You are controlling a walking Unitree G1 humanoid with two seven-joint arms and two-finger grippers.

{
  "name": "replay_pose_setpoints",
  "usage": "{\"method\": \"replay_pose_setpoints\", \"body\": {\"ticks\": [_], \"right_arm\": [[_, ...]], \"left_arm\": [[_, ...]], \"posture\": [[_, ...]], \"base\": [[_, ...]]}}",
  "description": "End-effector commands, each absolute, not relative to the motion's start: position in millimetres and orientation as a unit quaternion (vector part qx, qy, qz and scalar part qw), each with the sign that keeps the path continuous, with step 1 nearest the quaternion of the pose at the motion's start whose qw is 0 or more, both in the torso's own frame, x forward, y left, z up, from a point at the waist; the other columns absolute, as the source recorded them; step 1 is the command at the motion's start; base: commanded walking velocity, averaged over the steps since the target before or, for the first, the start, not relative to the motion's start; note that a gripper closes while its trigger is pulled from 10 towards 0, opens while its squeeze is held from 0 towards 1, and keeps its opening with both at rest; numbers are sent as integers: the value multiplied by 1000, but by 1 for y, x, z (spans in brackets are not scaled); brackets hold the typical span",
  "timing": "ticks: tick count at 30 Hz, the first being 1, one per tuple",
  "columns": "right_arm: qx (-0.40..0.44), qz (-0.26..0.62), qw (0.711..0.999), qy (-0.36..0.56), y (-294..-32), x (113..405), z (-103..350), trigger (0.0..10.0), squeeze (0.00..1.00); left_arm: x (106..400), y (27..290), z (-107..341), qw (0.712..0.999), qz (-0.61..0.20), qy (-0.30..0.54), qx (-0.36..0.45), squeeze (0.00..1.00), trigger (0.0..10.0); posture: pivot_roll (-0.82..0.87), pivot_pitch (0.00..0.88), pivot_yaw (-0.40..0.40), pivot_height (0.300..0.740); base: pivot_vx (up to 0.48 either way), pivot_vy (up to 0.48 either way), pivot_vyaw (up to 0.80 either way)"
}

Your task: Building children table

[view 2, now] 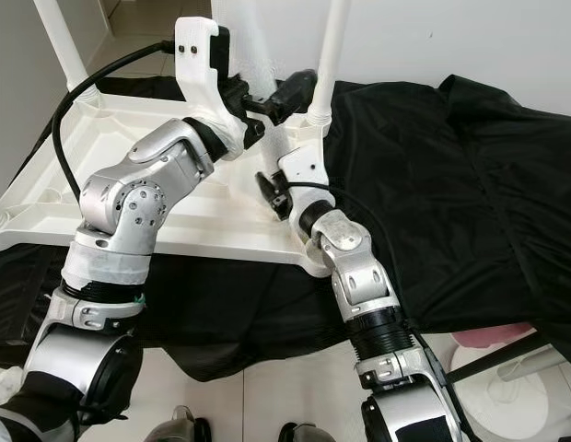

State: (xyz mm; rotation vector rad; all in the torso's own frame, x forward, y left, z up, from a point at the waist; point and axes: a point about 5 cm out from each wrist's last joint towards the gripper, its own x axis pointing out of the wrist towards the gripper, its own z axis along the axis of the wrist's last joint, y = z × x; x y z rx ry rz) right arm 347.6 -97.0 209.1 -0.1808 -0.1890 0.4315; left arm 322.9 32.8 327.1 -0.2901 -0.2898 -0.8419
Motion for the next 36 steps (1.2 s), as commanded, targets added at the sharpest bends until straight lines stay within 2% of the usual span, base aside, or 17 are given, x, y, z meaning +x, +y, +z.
{"method": "replay_pose_setpoints", "body": {"ticks": [1,5,10,22,26,30,36], "right_arm": [[-76,189,976,-76,-105,351,206,10000,0],[-61,168,981,-70,-112,353,204,10000,0],[-6,149,986,-75,-120,351,206,10000,0],[26,95,991,-91,-137,343,202,10000,0],[34,86,991,-92,-138,340,199,10000,0],[45,75,992,-93,-138,337,196,10000,0],[42,78,990,-107,-136,326,186,10000,0]], "left_arm": [[313,28,330,871,-448,-151,-135,0,10000],[308,34,329,865,-454,-161,-140,0,10000],[310,42,317,884,-421,-153,-135,0,10000],[313,56,283,913,-371,-125,-117,0,10000],[311,57,269,916,-369,-121,-96,0,10000],[308,59,261,915,-371,-115,-110,0,10000],[299,61,236,917,-379,-101,-67,0,10000]], "posture": [[19,60,-48,740],[19,56,-44,740],[23,52,-50,740],[17,49,-45,740],[14,52,-46,740],[11,55,-45,740],[12,61,-50,740]], "base": [[0,0,0],[0,0,0],[0,0,0],[0,0,0],[0,0,0],[0,0,0],[0,0,0]]}}
